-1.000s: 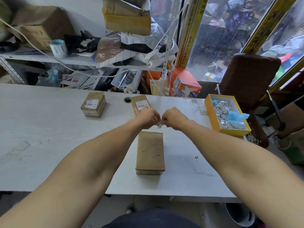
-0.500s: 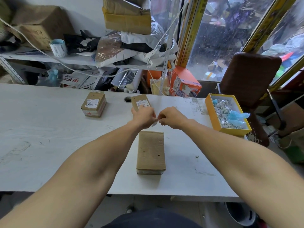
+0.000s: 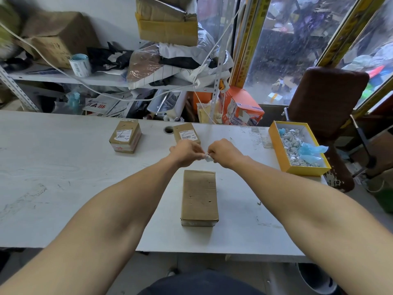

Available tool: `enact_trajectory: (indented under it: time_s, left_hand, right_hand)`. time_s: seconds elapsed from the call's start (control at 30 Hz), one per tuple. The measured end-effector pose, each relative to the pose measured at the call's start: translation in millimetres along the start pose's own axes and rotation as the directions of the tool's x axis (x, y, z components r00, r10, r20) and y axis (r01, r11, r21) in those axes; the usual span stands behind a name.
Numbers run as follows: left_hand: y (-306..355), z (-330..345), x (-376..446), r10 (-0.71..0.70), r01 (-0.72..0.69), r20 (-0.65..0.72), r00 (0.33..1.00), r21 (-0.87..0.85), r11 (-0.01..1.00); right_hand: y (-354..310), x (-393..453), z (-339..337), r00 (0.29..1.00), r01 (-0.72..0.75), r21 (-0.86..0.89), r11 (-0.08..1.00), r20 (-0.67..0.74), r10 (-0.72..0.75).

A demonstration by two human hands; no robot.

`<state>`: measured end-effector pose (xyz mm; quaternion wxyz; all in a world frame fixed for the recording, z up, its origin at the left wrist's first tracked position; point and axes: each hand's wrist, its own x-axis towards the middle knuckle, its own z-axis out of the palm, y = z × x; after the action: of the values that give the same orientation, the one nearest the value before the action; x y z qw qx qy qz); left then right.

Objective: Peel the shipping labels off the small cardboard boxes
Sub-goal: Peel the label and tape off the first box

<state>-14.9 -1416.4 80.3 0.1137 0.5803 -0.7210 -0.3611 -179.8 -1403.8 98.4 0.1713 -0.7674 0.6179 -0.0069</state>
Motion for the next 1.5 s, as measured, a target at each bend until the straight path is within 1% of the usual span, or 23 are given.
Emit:
enact_trajectory:
  time_s: [0.07,0.1,0.2,0.27,0.4,0.53,0.6,0.7,0.77,0.9,0.97,1.07,1.23,1.37,1.43,1.5]
  left_hand:
    - [2.0,0.2,0.0,0.011,-0.012,0.026,1.000,0.044,0.999]
    - [3.7,1.7,-0.1,-0.002,0.001,0.008,1.000,0.064,0.998]
    - [5.9,8.0,1.3,-0.019,0.034,-0.141,0.990,0.103,0.994]
    - [6.0,9.3,1.3,-0.020,0.045,-0.186,0.982,0.132,0.990]
    - [3.5,11.8,0.9,-0.039,0.075,-0.187,0.982,0.191,0.979]
    - [0.7,15.8,-1.0,-0.065,0.107,-0.198,0.978,0.211,0.971]
    - [3.8,17.9,-2.6,-0.064,0.105,-0.192,0.979,0.209,0.972]
    - [11.5,19.7,-3.3,-0.068,0.100,-0.168,0.983,0.188,0.977]
    - [15.9,20.9,-3.1,-0.077,0.095,-0.121,0.990,0.150,0.984]
    - [26.1,27.5,-4.3,-0.029,0.029,-0.004,1.000,0.084,0.996]
    - [28.9,31.4,-4.5,-0.018,0.021,-0.032,0.999,0.094,0.995]
    - [28.9,36.8,-2.8,-0.022,0.042,-0.146,0.989,0.139,0.989]
    - [37.4,43.3,-6.0,0.058,-0.008,-0.206,0.977,0.237,0.971]
    - [42.3,48.1,-4.8,0.013,0.062,-0.260,0.966,0.279,0.958]
    - [43.5,48.2,-1.7,-0.039,0.104,-0.254,0.966,0.244,0.964]
    - [46.5,49.3,3.3,-0.064,0.103,-0.194,0.979,0.201,0.974]
  right_hand:
    - [-0.1,-1.1,1.6,1.000,-0.020,0.012,1.000,-0.007,0.020]
    - [-0.6,-1.8,2.8,1.000,-0.020,0.018,1.000,-0.002,0.020]
    - [-4.0,-1.4,2.6,1.000,-0.008,0.037,0.999,0.019,0.007]
    - [-5.7,0.1,2.2,0.998,0.002,0.052,0.999,0.060,-0.005]
    - [-5.9,-0.3,1.2,0.988,0.015,0.093,0.996,0.153,-0.029]
    - [-2.7,-5.6,5.1,0.977,0.045,0.101,0.994,0.201,-0.064]
    - [0.3,-6.4,8.3,0.980,0.016,0.137,0.990,0.194,-0.043]
    - [3.3,-7.6,11.9,0.989,-0.050,0.179,0.983,0.143,0.024]
    - [5.4,-9.0,11.9,0.992,-0.079,0.164,0.983,0.110,0.062]
    - [20.3,-13.8,10.3,0.992,-0.121,0.116,0.986,0.043,0.117]
    - [25.0,-16.2,8.5,0.993,-0.115,0.116,0.987,0.040,0.111]
    - [28.1,-20.1,5.0,0.997,-0.063,0.145,0.987,0.057,0.056]
    - [34.2,-24.3,5.6,0.994,-0.011,0.180,0.984,0.113,-0.009]
    - [40.0,-29.0,6.6,0.988,0.011,0.202,0.979,0.147,-0.041]
    - [43.1,-31.0,7.6,0.991,0.022,0.202,0.979,0.125,-0.048]
    - [47.5,-31.4,6.8,0.996,-0.017,0.229,0.973,0.091,-0.004]
